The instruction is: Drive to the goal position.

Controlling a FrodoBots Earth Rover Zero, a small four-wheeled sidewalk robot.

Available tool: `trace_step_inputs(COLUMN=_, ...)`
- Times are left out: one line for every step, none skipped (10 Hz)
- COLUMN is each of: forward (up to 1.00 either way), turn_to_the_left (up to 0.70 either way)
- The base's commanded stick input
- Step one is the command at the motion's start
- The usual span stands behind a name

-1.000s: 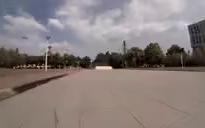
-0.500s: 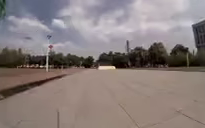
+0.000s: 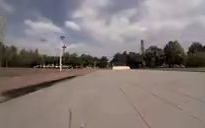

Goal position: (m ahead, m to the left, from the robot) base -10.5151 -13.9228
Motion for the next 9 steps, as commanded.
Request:
trace_step_inputs(forward=1.0, turn_to_the_left=0.03)
trace_step_inputs(forward=1.0, turn_to_the_left=0.02)
trace_step_inputs(forward=1.0, turn_to_the_left=0.02)
trace_step_inputs(forward=1.0, turn_to_the_left=0.02)
trace_step_inputs(forward=1.0, turn_to_the_left=0.02)
trace_step_inputs(forward=1.0, turn_to_the_left=0.02)
trace_step_inputs(forward=1.0, turn_to_the_left=0.02)
trace_step_inputs(forward=1.0, turn_to_the_left=-0.01)
trace_step_inputs(forward=1.0, turn_to_the_left=-0.04)
